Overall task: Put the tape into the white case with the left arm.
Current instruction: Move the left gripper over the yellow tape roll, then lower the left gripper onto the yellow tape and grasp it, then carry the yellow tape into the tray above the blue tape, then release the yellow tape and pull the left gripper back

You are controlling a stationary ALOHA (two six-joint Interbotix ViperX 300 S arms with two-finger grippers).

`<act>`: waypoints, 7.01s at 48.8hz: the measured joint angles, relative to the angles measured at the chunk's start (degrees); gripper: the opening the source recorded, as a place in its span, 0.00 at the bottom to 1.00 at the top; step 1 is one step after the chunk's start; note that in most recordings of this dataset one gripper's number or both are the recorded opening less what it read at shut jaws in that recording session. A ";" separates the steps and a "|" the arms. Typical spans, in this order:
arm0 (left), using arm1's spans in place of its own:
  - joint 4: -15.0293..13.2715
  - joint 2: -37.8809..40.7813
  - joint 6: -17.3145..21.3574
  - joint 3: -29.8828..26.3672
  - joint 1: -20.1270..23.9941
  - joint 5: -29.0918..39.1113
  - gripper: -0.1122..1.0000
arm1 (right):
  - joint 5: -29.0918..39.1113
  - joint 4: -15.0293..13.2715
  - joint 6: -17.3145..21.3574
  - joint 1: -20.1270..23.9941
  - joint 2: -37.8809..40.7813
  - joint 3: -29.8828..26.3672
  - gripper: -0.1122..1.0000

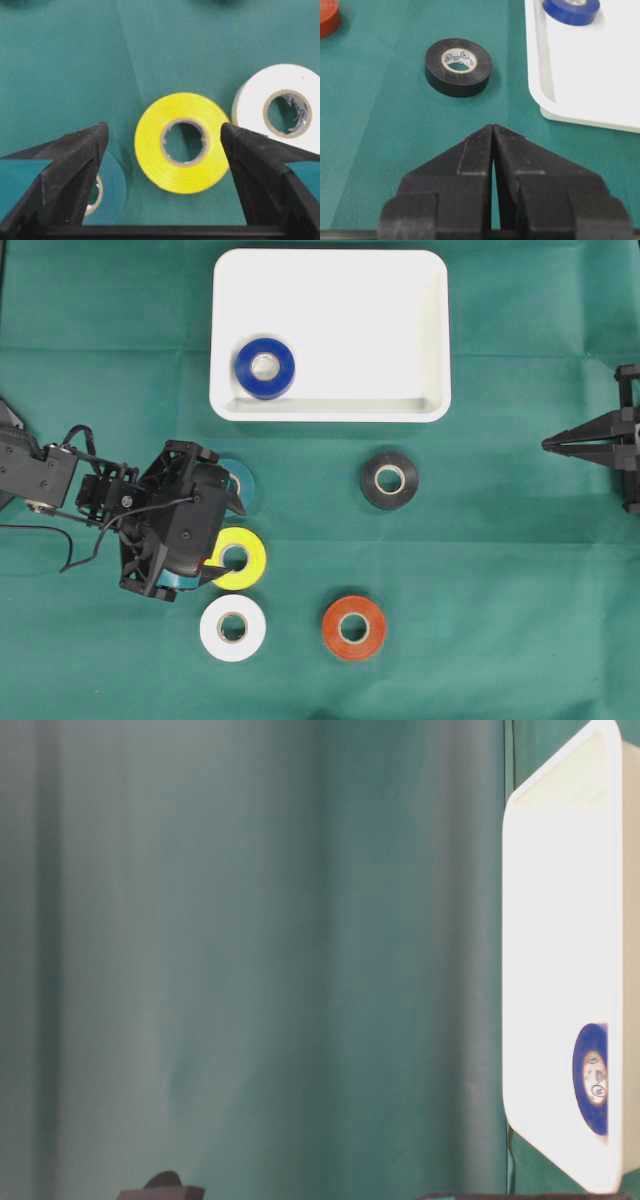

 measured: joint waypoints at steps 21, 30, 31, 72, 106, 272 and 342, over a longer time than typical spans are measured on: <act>0.00 4.57 0.00 -0.53 0.26 0.09 0.93 | 0.00 0.00 0.00 0.00 0.00 0.00 0.02; 0.09 8.26 0.09 -1.93 0.70 0.09 0.93 | 0.09 0.00 0.00 0.00 0.09 0.00 0.02; 0.18 8.70 0.09 -2.20 0.79 0.09 0.93 | 0.00 0.00 0.00 0.00 0.00 0.00 0.02; 0.35 16.61 7.56 -4.83 2.46 0.09 0.63 | 0.00 0.00 0.00 0.00 0.00 0.00 0.02; 0.26 14.06 7.29 -8.53 1.49 6.33 0.33 | 0.00 0.00 0.00 0.00 0.00 0.00 0.02; 0.26 -1.23 8.17 -4.04 38.41 7.03 0.86 | 0.09 0.00 0.00 0.00 -0.09 0.09 0.02; 0.00 -38.50 -2.46 21.27 10.81 5.01 0.85 | 0.00 0.00 0.00 -0.18 -0.44 0.09 0.02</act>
